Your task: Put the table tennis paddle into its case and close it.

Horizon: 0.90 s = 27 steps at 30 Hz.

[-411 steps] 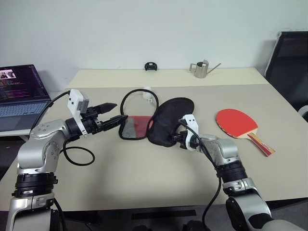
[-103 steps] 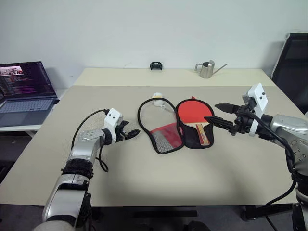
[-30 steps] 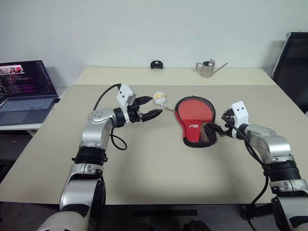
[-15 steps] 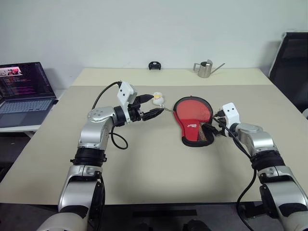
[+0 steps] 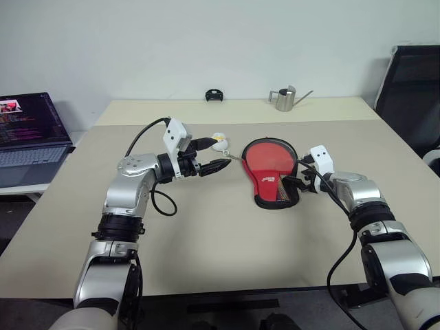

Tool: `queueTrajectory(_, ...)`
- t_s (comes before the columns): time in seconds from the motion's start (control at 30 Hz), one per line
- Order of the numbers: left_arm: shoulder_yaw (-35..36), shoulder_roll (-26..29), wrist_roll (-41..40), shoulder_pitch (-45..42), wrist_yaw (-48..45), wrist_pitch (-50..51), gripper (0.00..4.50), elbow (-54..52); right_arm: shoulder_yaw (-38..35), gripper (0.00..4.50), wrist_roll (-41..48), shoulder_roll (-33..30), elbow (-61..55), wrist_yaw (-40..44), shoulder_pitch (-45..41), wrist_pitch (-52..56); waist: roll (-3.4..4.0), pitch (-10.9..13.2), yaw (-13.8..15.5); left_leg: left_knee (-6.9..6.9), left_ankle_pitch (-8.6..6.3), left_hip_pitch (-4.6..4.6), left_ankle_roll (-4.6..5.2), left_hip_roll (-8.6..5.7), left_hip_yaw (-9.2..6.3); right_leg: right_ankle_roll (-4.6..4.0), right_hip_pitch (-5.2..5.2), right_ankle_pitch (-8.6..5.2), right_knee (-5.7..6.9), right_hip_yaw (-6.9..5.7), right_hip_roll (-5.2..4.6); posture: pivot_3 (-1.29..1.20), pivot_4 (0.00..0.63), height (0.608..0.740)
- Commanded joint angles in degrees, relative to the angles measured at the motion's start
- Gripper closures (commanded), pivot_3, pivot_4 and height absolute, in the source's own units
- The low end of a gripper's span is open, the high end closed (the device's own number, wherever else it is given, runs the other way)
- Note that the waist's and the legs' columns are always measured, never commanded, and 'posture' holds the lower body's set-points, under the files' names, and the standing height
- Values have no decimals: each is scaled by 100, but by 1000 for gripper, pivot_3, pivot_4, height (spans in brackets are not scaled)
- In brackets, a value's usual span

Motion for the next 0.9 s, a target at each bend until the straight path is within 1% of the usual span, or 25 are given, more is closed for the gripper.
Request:
queueTrajectory(0.03, 50, 115, -135, -3, 10, 0, 418, -287, 196, 1209, -139, 172, 304, 241, 83, 237, -1, -5, -3, 0, 0, 1, 0, 0, 0, 0, 0, 0, 0, 0, 0, 0, 150, 740)
queueTrajectory(0.1, 48, 138, -135, 23, 7, 6, 418, -308, 194, 1927, -152, 222, 352, 266, 64, 258, -5, -13, -5, 0, 0, 3, 0, 1, 1, 0, 0, 0, 2, 1, 1, 0, 150, 740)
queueTrajectory(0.23, 21, 192, -119, 91, -6, 11, 418, -356, 194, 3121, -180, 321, 382, 261, 60, 283, -13, -27, -10, 0, -2, 12, 3, 2, 1, 0, 6, 0, 6, 3, 1, 0, 150, 740)
queueTrajectory(0.4, 37, 399, -140, 324, -113, 115, 418, -538, 96, 4448, -117, 415, 327, 162, 104, 461, -21, -33, -24, -1, -4, 26, 7, 2, 1, -2, 9, 1, 23, 7, 1, 0, 150, 740)
queueTrajectory(0.53, 58, 625, -184, 595, -235, 213, 418, -710, -1, 4478, -42, 444, 135, 66, 194, 682, -20, -33, -27, -5, -4, 35, 7, 3, 1, -2, 9, 1, 36, 7, 2, 0, 150, 740)
queueTrajectory(0.6, 89, 807, -261, 812, -360, 342, 418, -871, -121, 4478, 91, 458, -175, -8, 280, 989, -20, -33, -24, -5, -4, 35, 7, 3, 0, -2, 9, 1, 36, 5, 1, 0, 150, 740)
queueTrajectory(0.7, 106, 1096, -365, 1089, -555, 506, 418, -1081, -335, 4478, 320, 457, -952, -148, 423, 1670, -18, -33, -17, -10, -5, 29, 7, 5, -2, -3, 4, 1, 34, 6, 1, 0, 150, 740)
queueTrajectory(0.77, 91, 1246, -414, 1158, -653, 583, 418, -1156, -424, 4478, 496, 437, -1674, -214, 508, 2277, -17, -31, 17, -12, -4, 22, 7, 6, -8, -4, -1, 0, 30, -1, 1, 0, 150, 740)
queueTrajectory(0.9, 36, 1400, -492, 1223, -833, 711, 418, -1279, -484, 4478, 727, 397, -2775, -285, 649, 3156, -15, -30, 32, -12, -4, -6, 6, 5, -15, -5, -11, 0, 6, -8, 0, 0, 150, 740)
